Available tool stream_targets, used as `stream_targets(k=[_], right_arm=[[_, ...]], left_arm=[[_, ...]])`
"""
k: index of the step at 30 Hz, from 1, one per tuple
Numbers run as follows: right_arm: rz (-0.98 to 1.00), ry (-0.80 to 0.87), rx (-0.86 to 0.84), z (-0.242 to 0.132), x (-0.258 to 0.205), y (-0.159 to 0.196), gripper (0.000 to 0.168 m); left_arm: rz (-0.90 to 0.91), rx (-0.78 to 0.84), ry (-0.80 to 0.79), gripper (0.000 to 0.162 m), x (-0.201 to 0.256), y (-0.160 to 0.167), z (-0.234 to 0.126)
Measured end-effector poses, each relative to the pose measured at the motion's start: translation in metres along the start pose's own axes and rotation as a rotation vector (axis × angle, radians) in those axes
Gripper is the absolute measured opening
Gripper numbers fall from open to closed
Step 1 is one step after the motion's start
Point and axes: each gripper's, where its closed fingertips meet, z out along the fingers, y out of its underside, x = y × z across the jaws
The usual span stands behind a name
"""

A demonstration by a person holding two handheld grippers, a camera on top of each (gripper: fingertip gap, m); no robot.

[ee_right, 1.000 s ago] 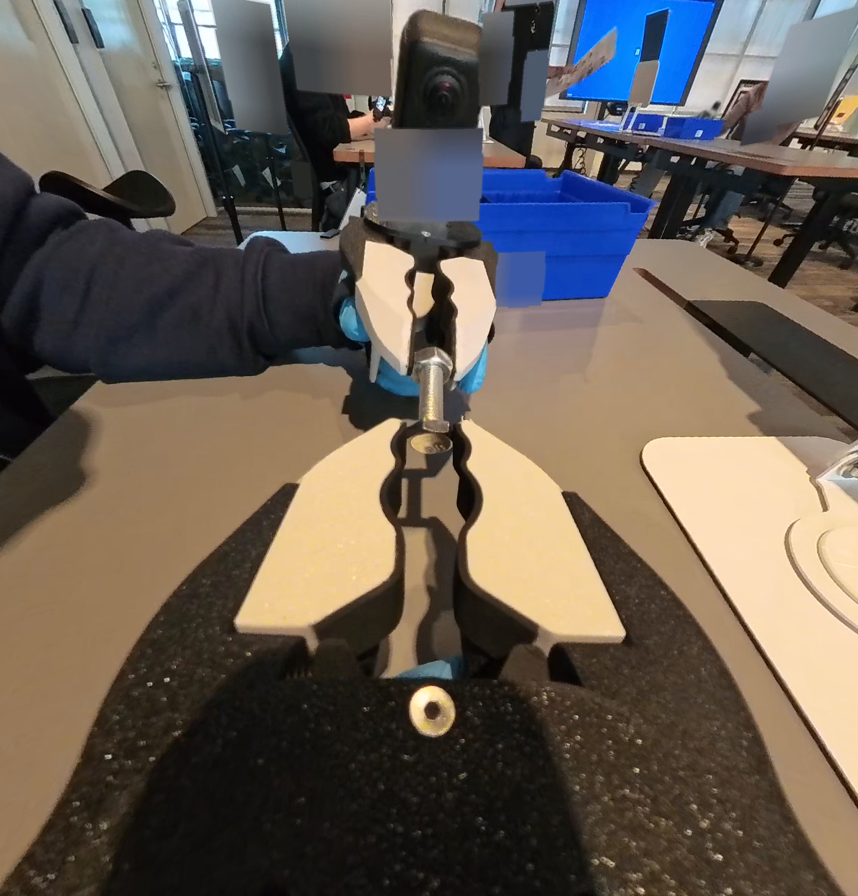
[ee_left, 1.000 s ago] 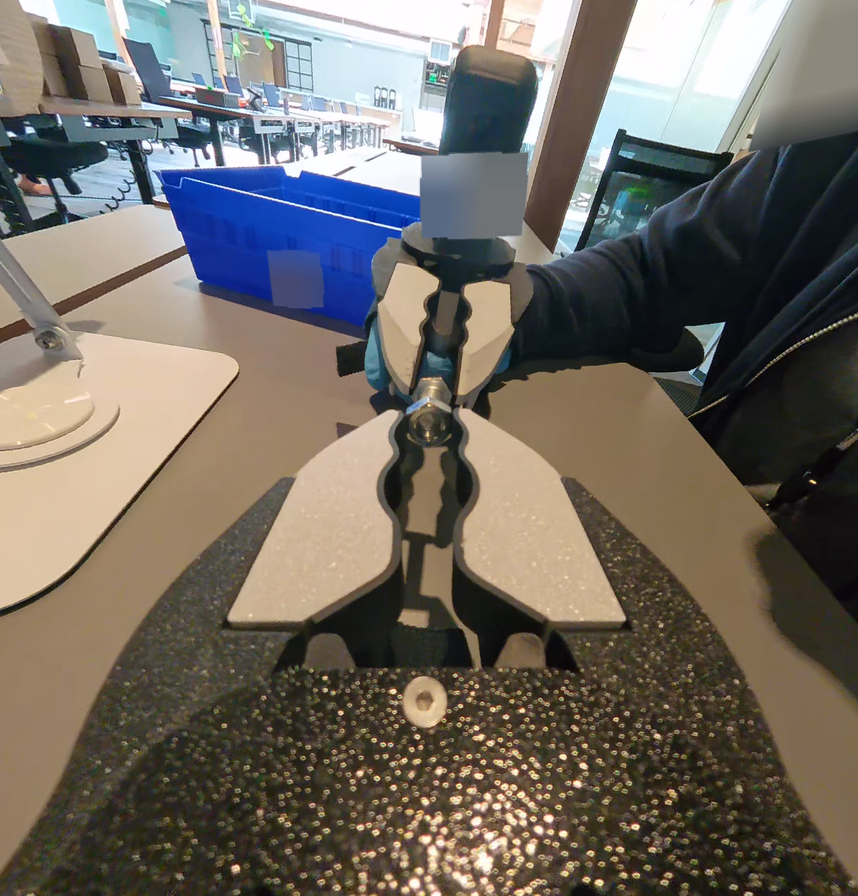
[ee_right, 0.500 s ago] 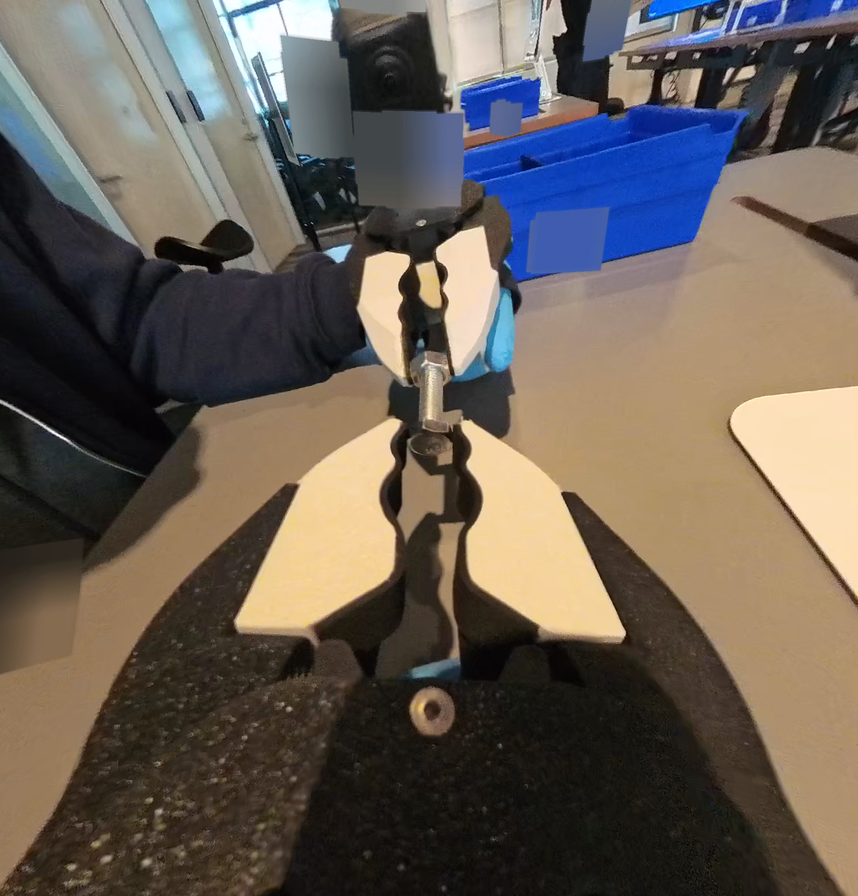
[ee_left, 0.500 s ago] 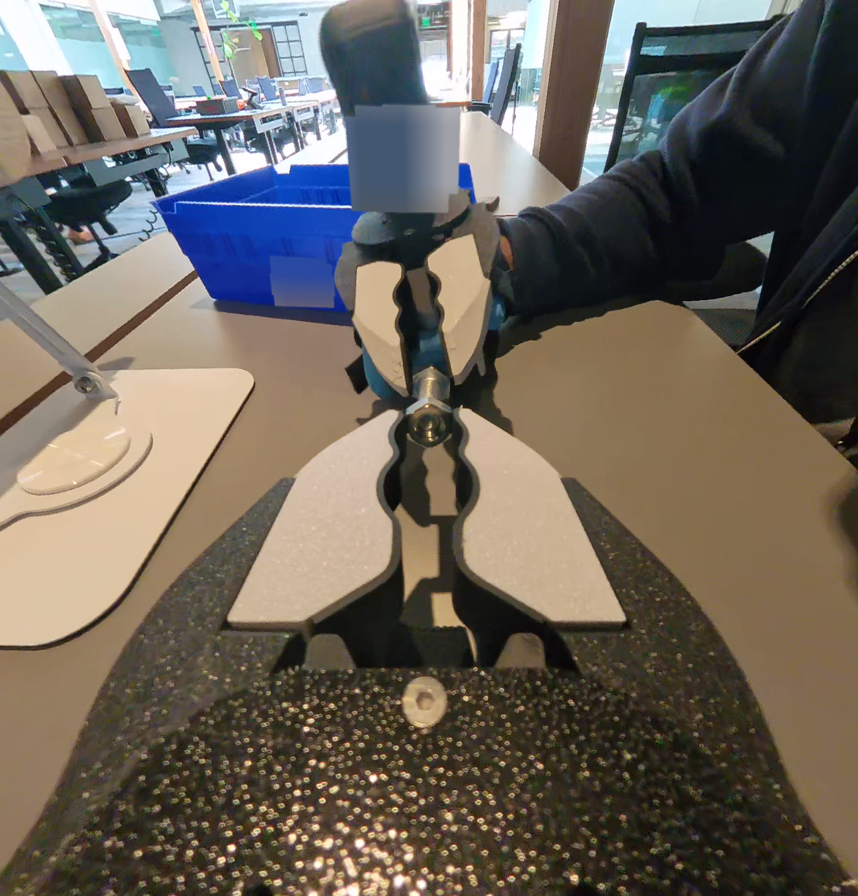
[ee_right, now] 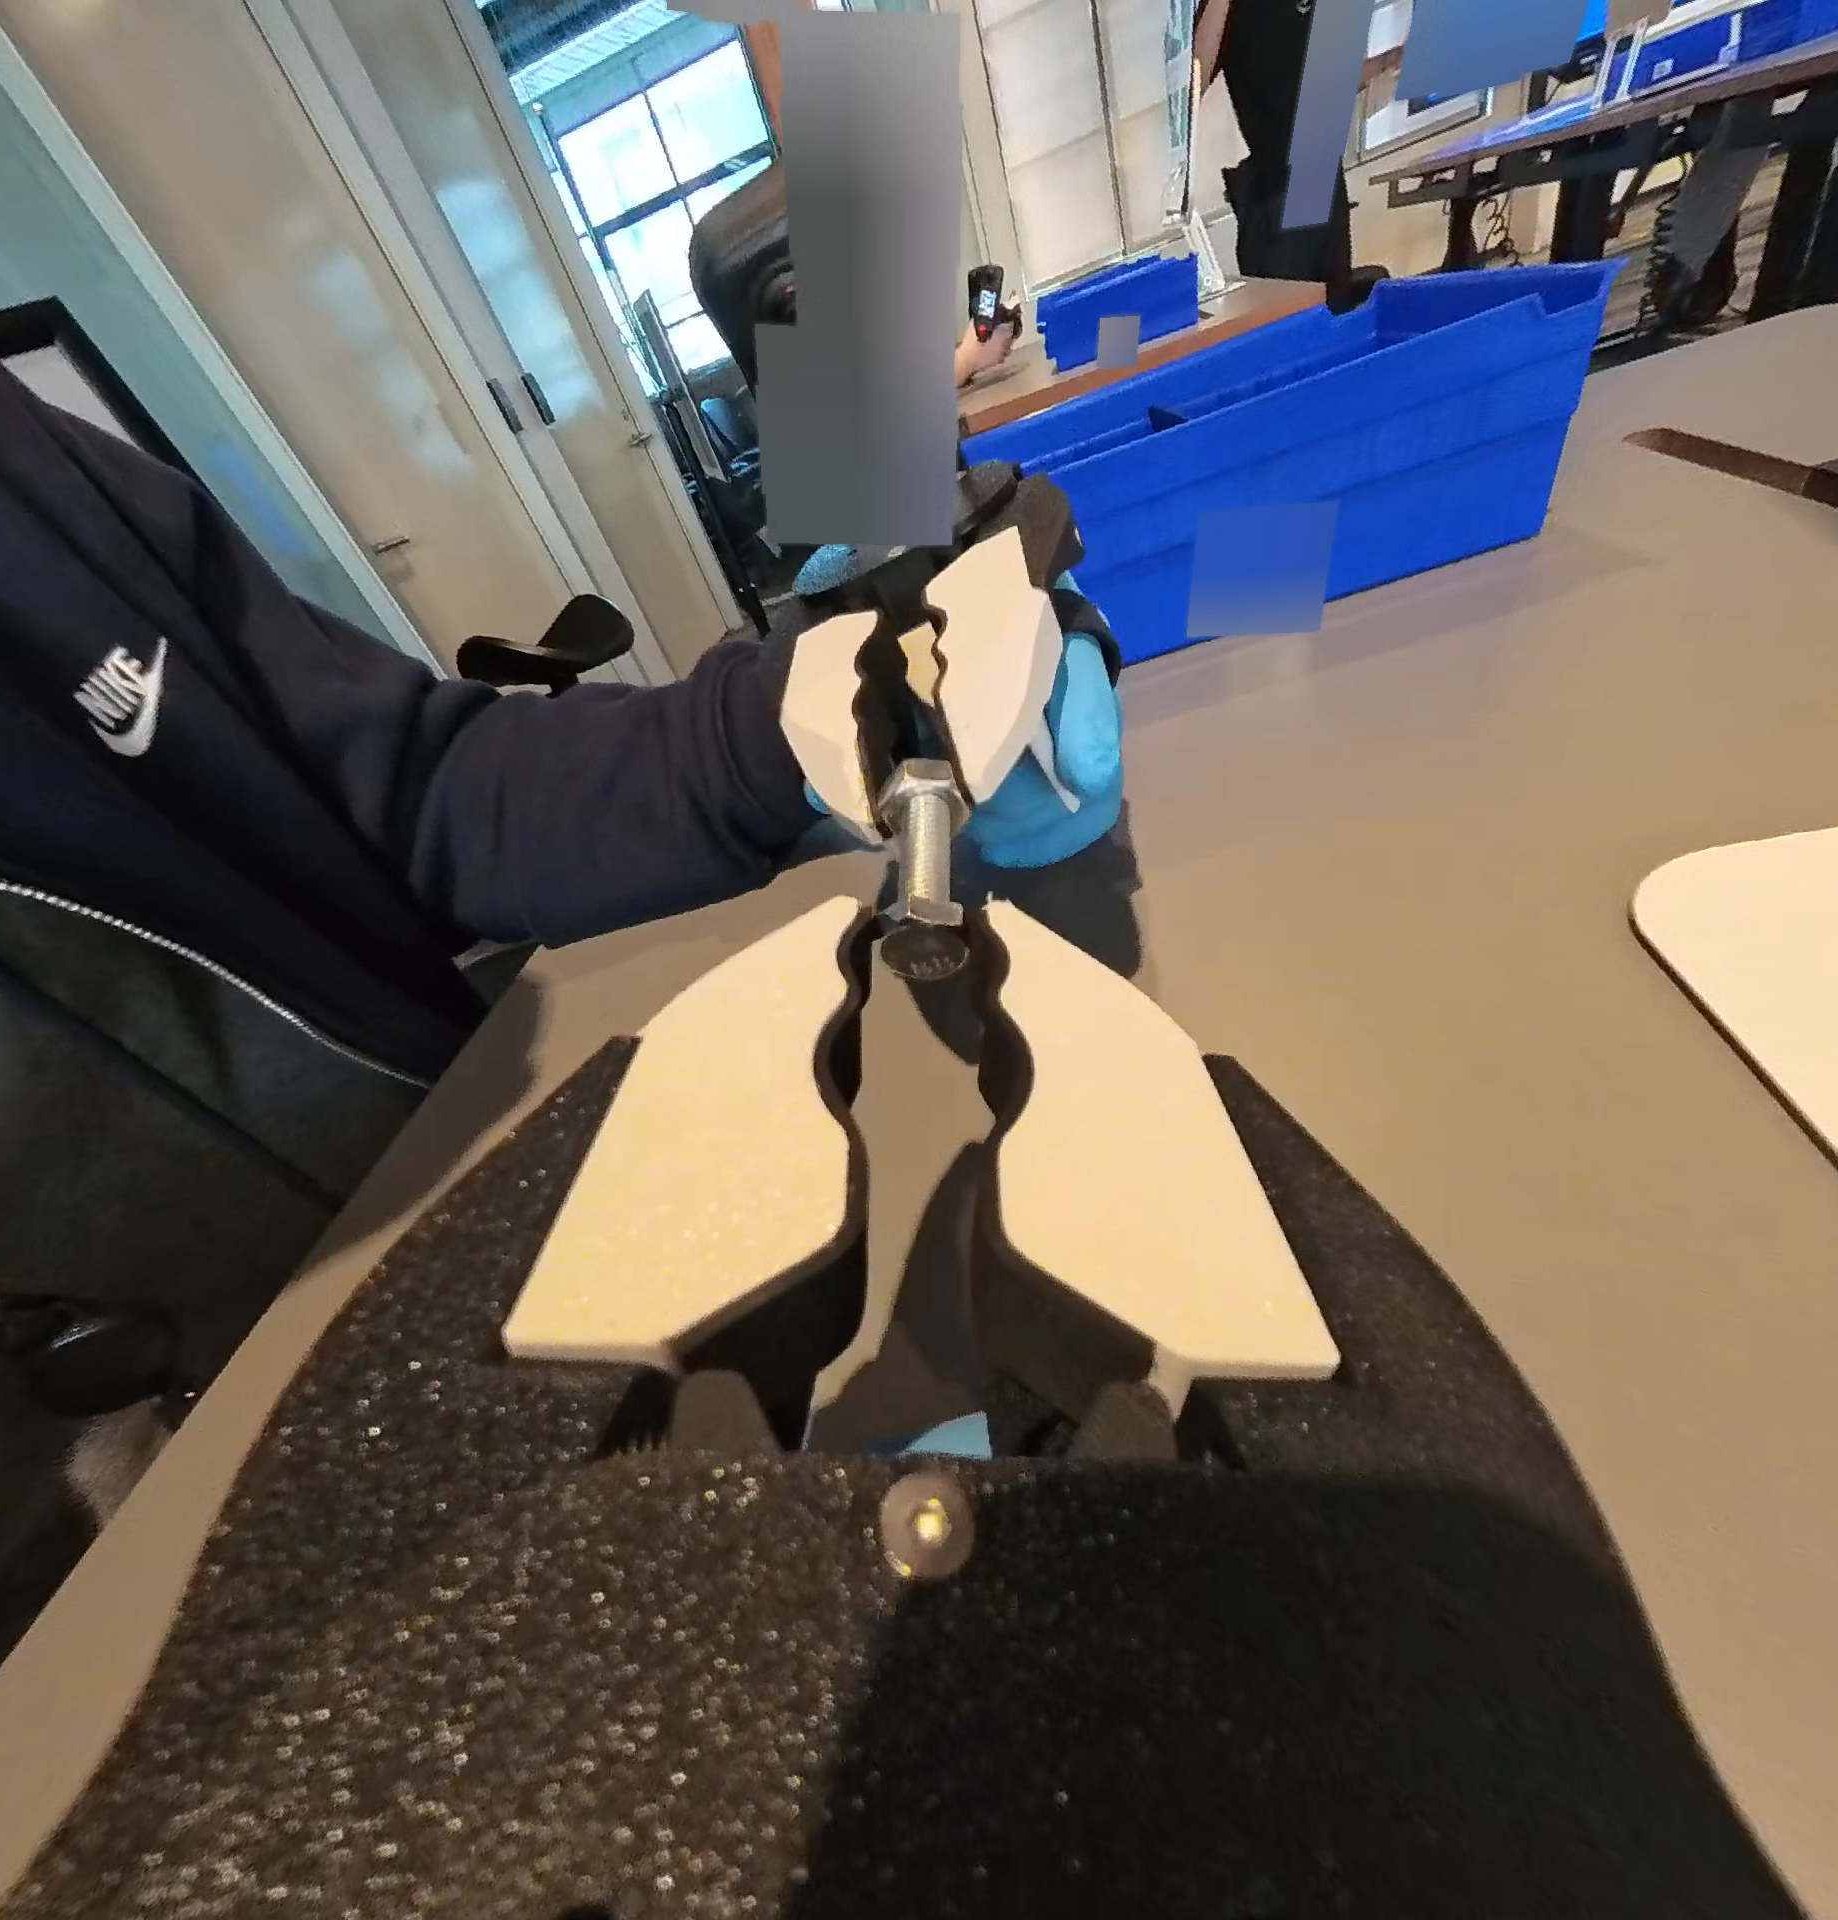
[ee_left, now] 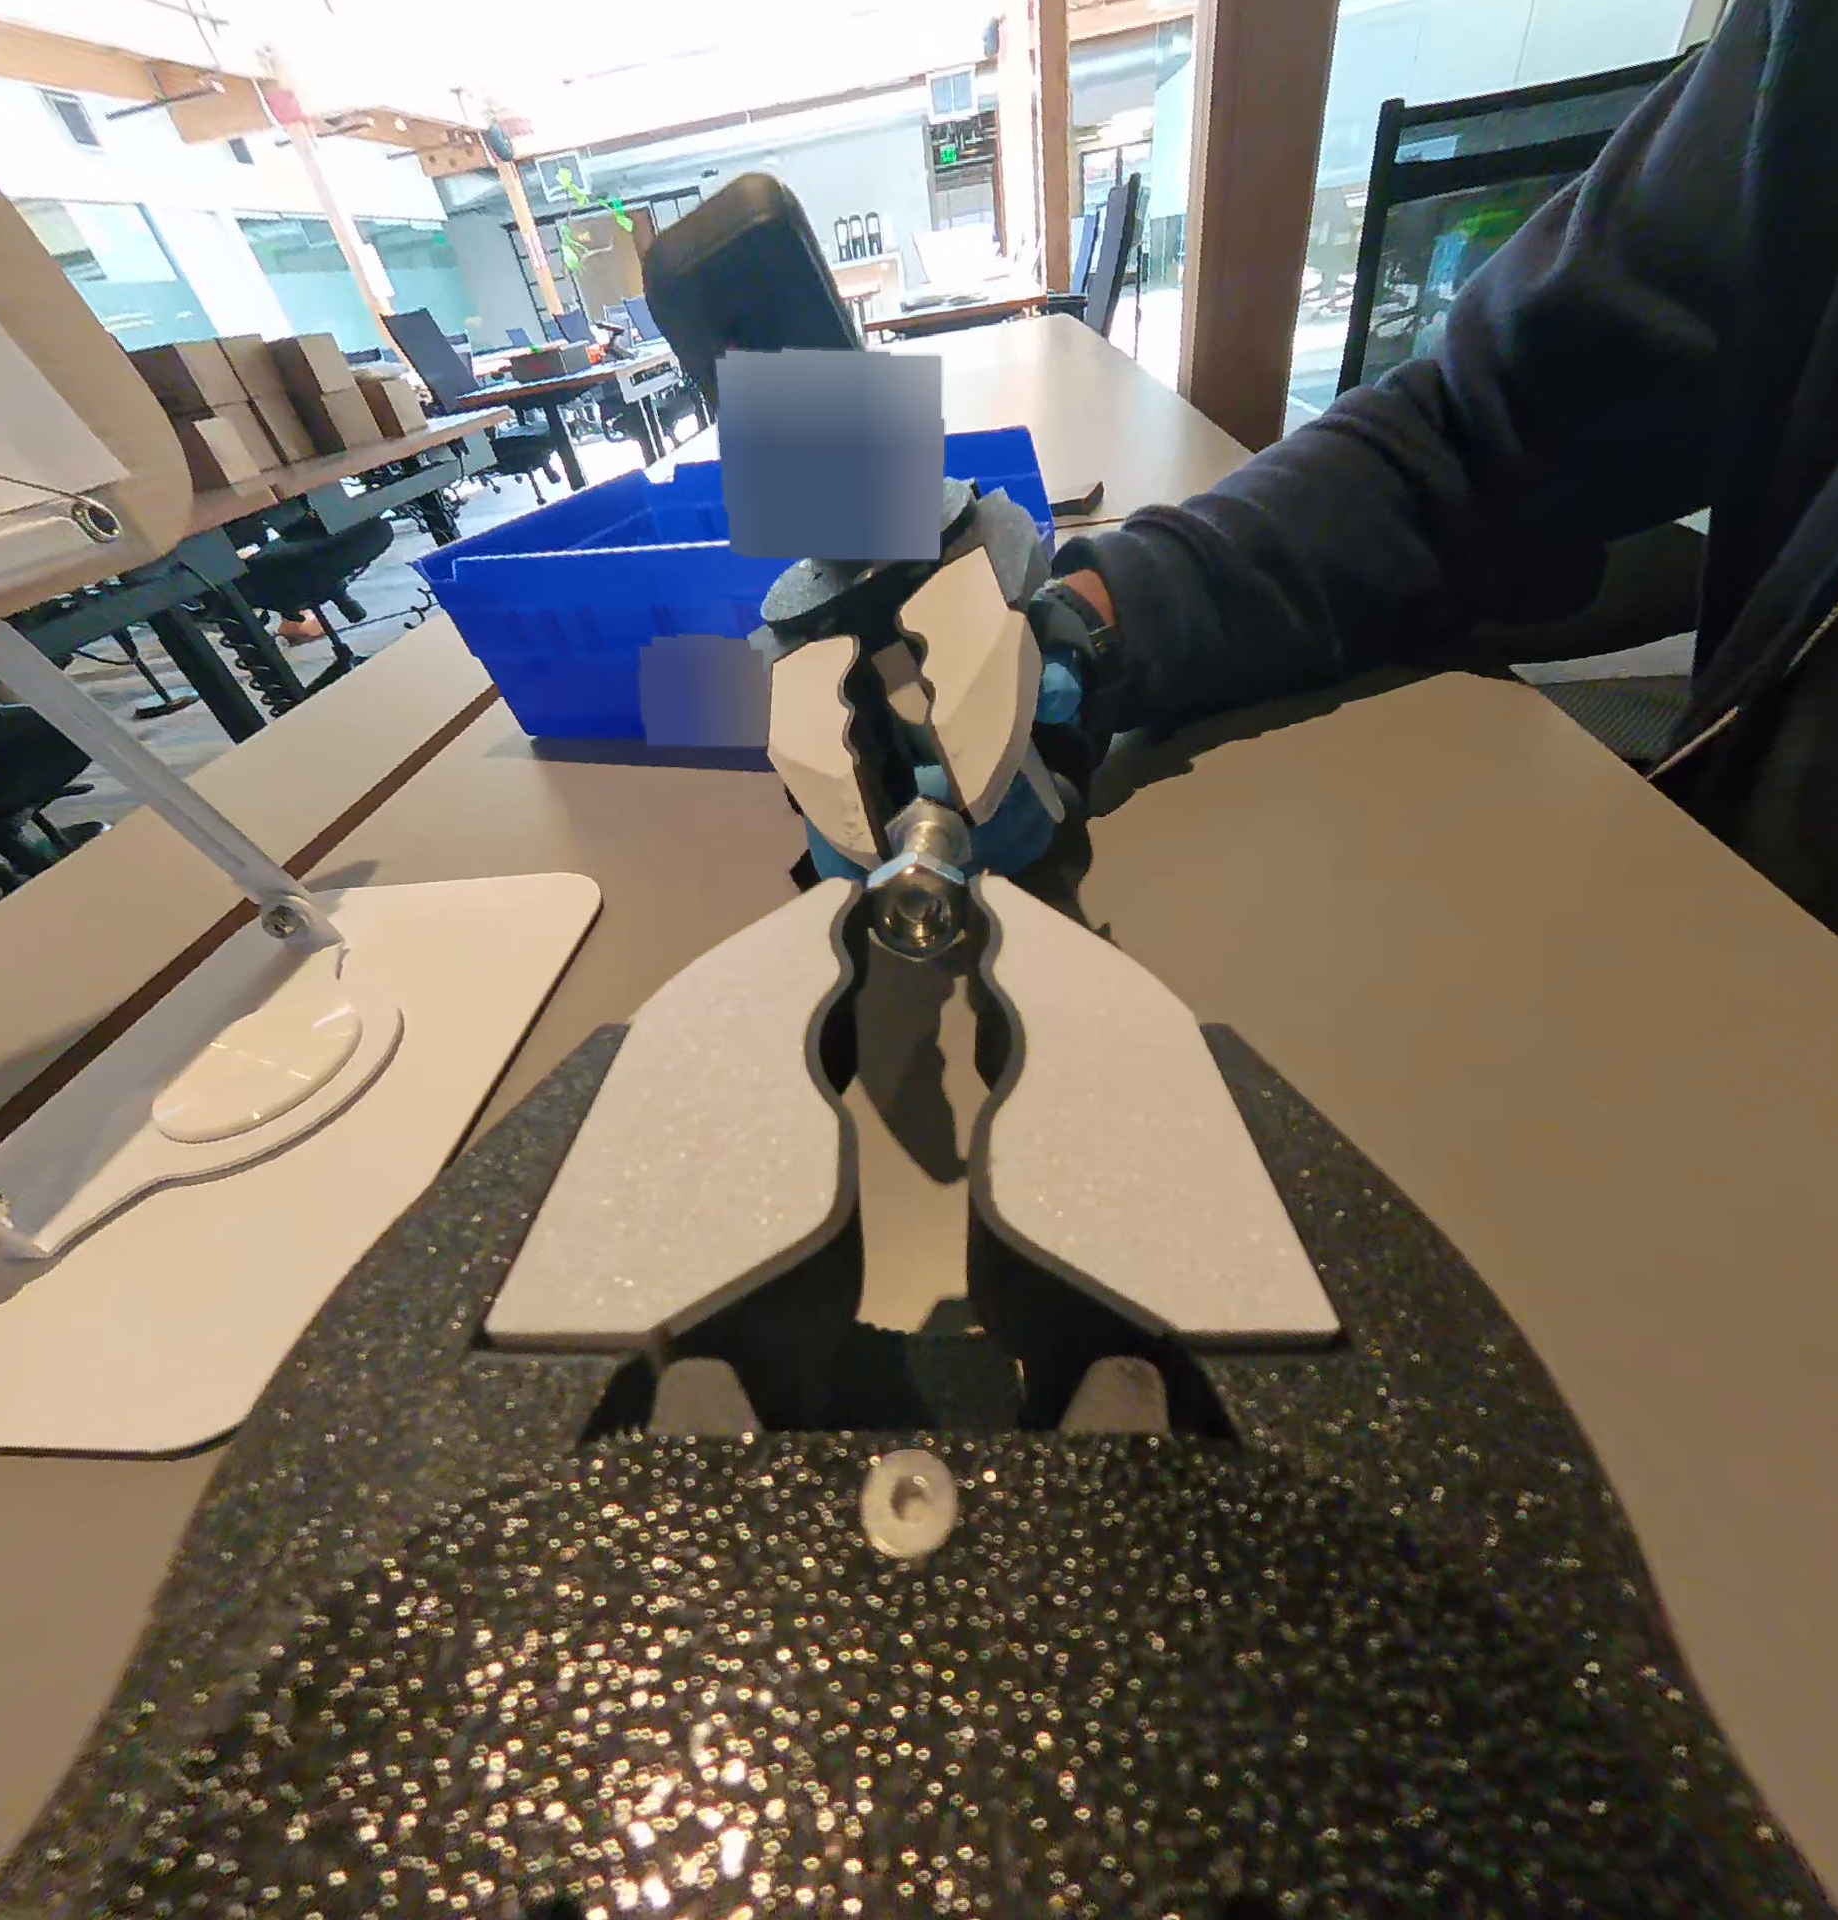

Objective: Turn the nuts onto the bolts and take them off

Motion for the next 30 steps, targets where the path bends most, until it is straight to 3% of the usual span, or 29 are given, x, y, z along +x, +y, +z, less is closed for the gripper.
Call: stream_targets(k=[11,23,30], right_arm=[[0.022,-0.01,0.017,-0.0007,0.0,-0.0024,0.017],[0.104,-0.069,0.013,0.0003,-0.0043,-0.002,0.017],[0.094,-0.071,0.037,0.0003,-0.0058,-0.0048,0.017]], left_arm=[[-0.055,0.033,0.014,0.017,-0.0004,-0.0013,0.0029],[0.078,-0.031,-0.009,0.017,0.0043,-0.0016,0.0017],[0.041,-0.031,0.001,0.018,0.006,0.0016,0.0074]])
